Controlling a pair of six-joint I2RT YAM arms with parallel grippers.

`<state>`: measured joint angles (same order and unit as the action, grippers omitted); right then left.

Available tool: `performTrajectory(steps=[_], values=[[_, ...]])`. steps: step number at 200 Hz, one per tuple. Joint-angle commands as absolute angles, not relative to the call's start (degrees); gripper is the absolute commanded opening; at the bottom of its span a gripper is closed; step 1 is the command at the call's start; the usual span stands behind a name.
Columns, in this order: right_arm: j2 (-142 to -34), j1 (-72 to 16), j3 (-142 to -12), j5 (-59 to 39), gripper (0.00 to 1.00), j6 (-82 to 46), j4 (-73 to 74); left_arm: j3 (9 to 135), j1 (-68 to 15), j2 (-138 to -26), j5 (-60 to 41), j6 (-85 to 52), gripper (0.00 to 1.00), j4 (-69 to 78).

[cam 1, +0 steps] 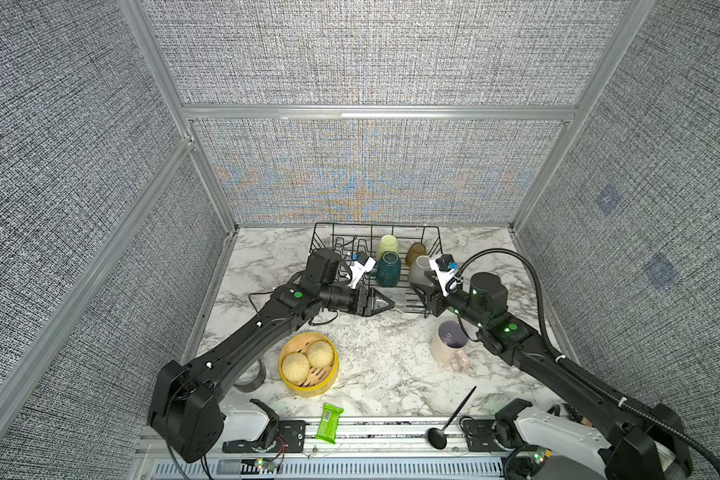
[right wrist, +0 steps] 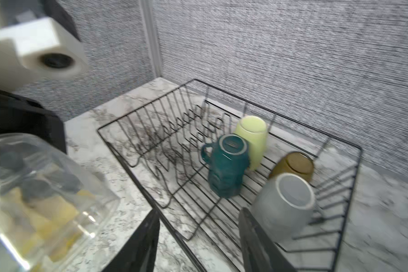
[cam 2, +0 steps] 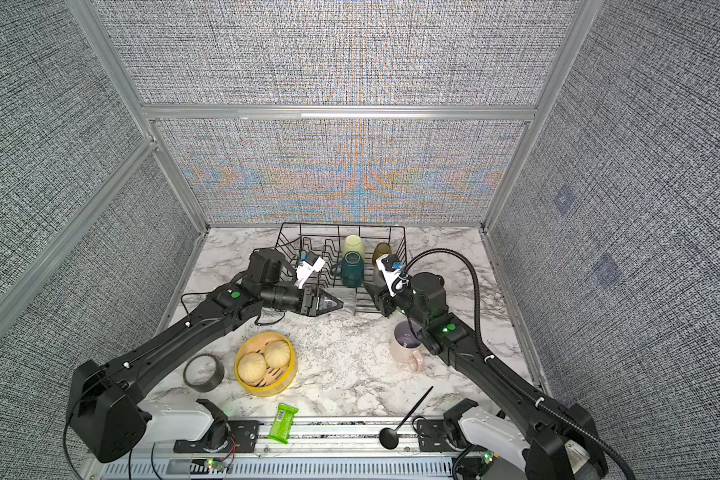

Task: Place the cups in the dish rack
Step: 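Carry the clear cup with the left gripper over the rack while the right withdraws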

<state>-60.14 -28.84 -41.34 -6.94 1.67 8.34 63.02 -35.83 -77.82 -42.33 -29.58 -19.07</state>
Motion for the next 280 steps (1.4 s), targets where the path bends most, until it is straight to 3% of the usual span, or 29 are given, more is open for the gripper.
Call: performTrajectory(steps=[1,22,122,280], values=[[-59.2,-28.2,-41.3,7.0,0.54,2.3,3.5,66.7,-35.8,-80.3,-31.2,-24.9,0.58,-25.9],[-58.1,-27.4,-39.9,9.7,0.54,2.5,3.2,69.8,-35.8,-83.7,-24.6,-23.7,0.58,-29.1],[-57.4,-26.2,-37.7,12.1,0.54,3.6,5.7,80.9,-37.9,-98.0,-14.1,-24.9,0.52,-31.7],[-58.2,-25.8,-36.6,14.2,0.54,4.2,4.5,99.6,-39.8,-117.5,-7.5,-24.0,0.52,-44.1]])
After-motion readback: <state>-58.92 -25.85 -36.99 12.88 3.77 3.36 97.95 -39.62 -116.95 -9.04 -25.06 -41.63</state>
